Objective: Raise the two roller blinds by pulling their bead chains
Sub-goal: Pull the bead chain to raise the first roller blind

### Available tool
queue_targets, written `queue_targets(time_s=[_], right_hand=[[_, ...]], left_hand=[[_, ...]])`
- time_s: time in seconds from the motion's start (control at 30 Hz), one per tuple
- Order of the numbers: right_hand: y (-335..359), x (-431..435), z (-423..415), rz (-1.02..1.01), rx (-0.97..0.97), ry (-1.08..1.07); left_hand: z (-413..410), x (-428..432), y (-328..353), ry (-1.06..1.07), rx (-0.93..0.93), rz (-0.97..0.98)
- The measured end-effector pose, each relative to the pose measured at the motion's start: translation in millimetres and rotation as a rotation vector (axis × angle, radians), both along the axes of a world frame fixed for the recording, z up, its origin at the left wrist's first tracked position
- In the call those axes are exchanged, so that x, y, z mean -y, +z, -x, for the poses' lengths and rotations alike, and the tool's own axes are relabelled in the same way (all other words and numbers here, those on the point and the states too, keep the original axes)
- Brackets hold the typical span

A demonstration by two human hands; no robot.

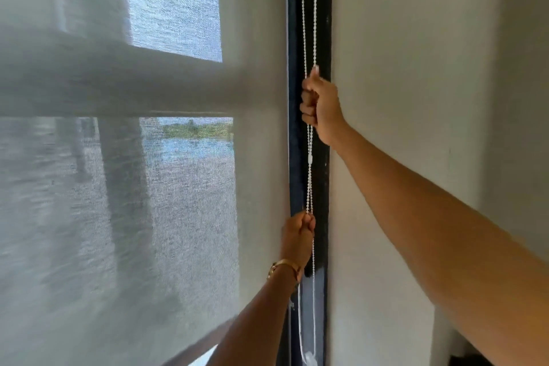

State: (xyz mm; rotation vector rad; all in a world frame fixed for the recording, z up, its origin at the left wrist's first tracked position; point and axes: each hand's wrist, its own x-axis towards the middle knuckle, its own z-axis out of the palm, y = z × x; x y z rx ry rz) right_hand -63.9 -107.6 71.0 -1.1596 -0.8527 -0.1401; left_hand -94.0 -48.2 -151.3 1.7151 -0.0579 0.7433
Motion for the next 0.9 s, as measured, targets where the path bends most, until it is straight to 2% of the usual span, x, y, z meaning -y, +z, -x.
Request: queue_targets(time_s=[0.17,0.27,0.33,0.47,0.67,0.83,0.9], right_hand=[[-20.0,-3.6,14.8,-0.065,-0.062,-0.029],[-22.9,3.9,21.7,-0.081,-0.006,-0.082],[-23.8,9.0,23.4,-0.098,0.017,-0.1],[-30.2,15.7,23.9,-0.108,0.062,-0.155],[-64.9,9.6,30.8,-0.105,0.102,-0.165],[-122.4,-0.6,23.0,-0.051,0.142,-0.226],[-148.4,-0.1,22.1,-0.03,0.123,-0.225]], left_hand=[[10.0,-9.4,-12.8,-0.131,-0.12,0.029],[14.0,-20.9,8.1,-0.277,-0.284,-0.1],[13.5,-29.7,32.7,-0.35,-0.308,-0.124],[15.4,-33.2,109.9,-0.329,-0.098,0.025],[18.4,-16.9,228.5,-0.342,0.102,0.036],[25.8,5.7,276.3,-0.437,0.172,0.104],[27.2,11.8,284.0,-0.393,0.247,0.132]])
